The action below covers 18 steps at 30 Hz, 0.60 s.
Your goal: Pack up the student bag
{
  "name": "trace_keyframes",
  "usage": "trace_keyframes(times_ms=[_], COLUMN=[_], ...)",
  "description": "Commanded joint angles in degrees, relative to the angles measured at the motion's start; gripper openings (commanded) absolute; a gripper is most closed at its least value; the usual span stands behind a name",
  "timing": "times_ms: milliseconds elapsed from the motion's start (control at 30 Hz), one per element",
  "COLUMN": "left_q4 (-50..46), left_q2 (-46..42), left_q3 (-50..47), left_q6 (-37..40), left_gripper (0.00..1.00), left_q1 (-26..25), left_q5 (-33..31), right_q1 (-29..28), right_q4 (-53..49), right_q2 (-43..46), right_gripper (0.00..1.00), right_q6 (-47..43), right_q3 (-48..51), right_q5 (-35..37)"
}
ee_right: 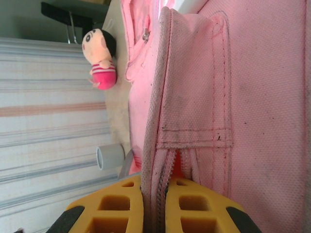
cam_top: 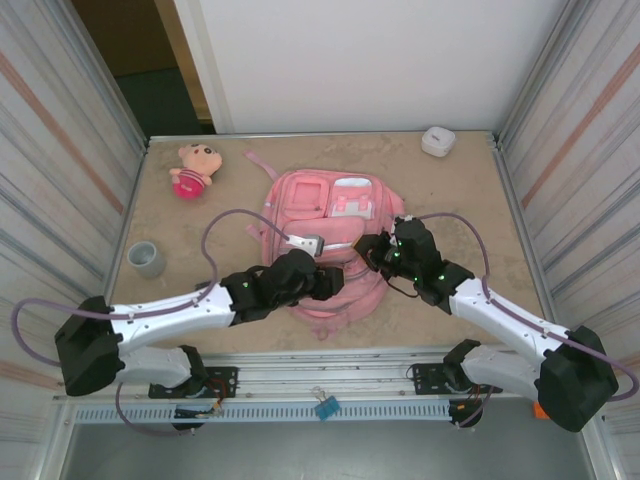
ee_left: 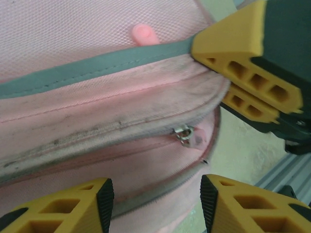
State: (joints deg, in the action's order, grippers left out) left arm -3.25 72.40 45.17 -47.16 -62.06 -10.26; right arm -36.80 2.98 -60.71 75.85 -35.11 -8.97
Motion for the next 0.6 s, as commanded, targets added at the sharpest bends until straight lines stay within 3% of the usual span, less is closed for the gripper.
trace_keyframes(times_ms=[0, 300, 433, 567], left_q4=[5.62, 12.71, 11.77, 10.97], left_q2=[1.09, 6.98, 8.44, 8.16], left_q3=[1.54, 3.39, 3.19, 1.55], left_q6=[-4.13, -4.51, -7.22, -10.06], left_gripper=[0.52, 0.44, 0.28, 0.20], left_q1=[-0.30, -0.21, 0.18, 1.12], left_q5=[-2.55, -1.43, -3.02, -5.64], right_q1=[-0.60, -0.77, -0.89, -0.90], right_q4=[3.08, 3.01, 2.99, 2.61], right_q2=[2.16, 2.08, 2.08, 1.99], right_gripper=[0.00, 0.00, 0.00, 0.00], right_q6=[-2.29, -2.28, -2.46, -2.84], right_q3=[-3.64, -3.74, -3.92, -4.08], right_q5=[0.71, 0.24, -0.13, -0.99])
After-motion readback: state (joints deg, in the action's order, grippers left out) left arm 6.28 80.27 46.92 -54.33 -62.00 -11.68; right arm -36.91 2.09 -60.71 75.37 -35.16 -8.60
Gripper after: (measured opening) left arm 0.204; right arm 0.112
